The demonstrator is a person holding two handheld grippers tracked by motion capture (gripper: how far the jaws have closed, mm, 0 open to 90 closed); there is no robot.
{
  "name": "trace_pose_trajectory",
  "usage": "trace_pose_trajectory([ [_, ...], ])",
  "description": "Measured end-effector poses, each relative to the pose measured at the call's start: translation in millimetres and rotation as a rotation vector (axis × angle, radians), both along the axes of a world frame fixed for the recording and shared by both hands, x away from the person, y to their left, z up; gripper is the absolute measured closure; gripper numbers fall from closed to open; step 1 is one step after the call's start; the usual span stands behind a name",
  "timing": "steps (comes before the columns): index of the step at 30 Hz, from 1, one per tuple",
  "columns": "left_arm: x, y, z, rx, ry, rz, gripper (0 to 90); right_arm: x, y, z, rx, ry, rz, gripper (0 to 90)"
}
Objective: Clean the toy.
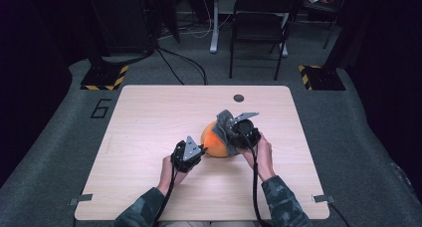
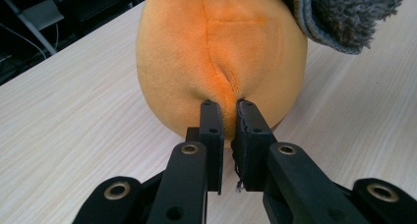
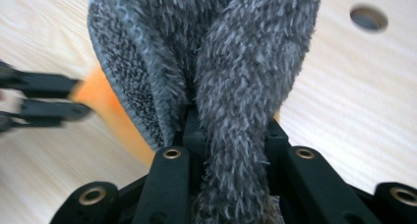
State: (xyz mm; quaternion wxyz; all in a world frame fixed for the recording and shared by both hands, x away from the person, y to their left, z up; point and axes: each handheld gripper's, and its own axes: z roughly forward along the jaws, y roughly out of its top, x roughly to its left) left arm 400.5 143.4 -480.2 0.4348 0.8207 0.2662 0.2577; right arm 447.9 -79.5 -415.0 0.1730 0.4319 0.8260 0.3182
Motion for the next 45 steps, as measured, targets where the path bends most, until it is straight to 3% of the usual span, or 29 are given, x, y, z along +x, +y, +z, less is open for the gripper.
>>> trace_pose_trajectory([
  [8,-1.0,-1.4,-0.4,0.0,-0.014,-0.005,82.8,22.1,-28.8,-43.6,-0.029,0.163,-0.1,72.5],
  [12,-0.7,-1.3,-0.9,-0.003,-0.017,-0.007,82.8,27.8,-34.3,-54.2,-0.042,0.219,-0.12,72.3],
  [17,-0.2,-0.4,-1.4,-0.002,-0.027,0.002,82.5,24.6,-33.8,-41.1,-0.065,0.193,-0.119,71.8],
  [24,-0.3,-0.2,-1.2,-0.005,-0.027,-0.003,82.8,4.2,-16.7,6.5,0.017,0.018,-0.035,71.8],
  [26,-0.7,-0.7,-1.4,-0.005,-0.026,-0.005,83.1,1.6,-8.8,7.4,-0.001,0.012,-0.004,71.8],
  [29,-0.9,-2.0,-2.3,-0.004,-0.026,-0.012,83.5,3.6,-1.9,-4.9,-0.038,0.027,-0.01,71.9],
  [32,-1.7,-3.4,-1.8,-0.005,-0.033,-0.016,84.0,10.5,-12.4,-14.0,-0.014,0.065,-0.031,72.0],
  [39,-2.1,-4.3,0.1,-0.01,-0.047,-0.02,84.9,24.5,-33.5,-43.5,-0.086,0.187,-0.118,72.0],
  [42,-1.3,-4.4,1.1,-0.016,-0.048,-0.02,85.1,24.9,-37.3,-39.3,-0.079,0.184,-0.125,72.1],
  [45,-1.1,-4.9,2.7,-0.02,-0.052,-0.024,85.2,20.5,-36.6,-23.1,-0.062,0.135,-0.114,72.0],
])
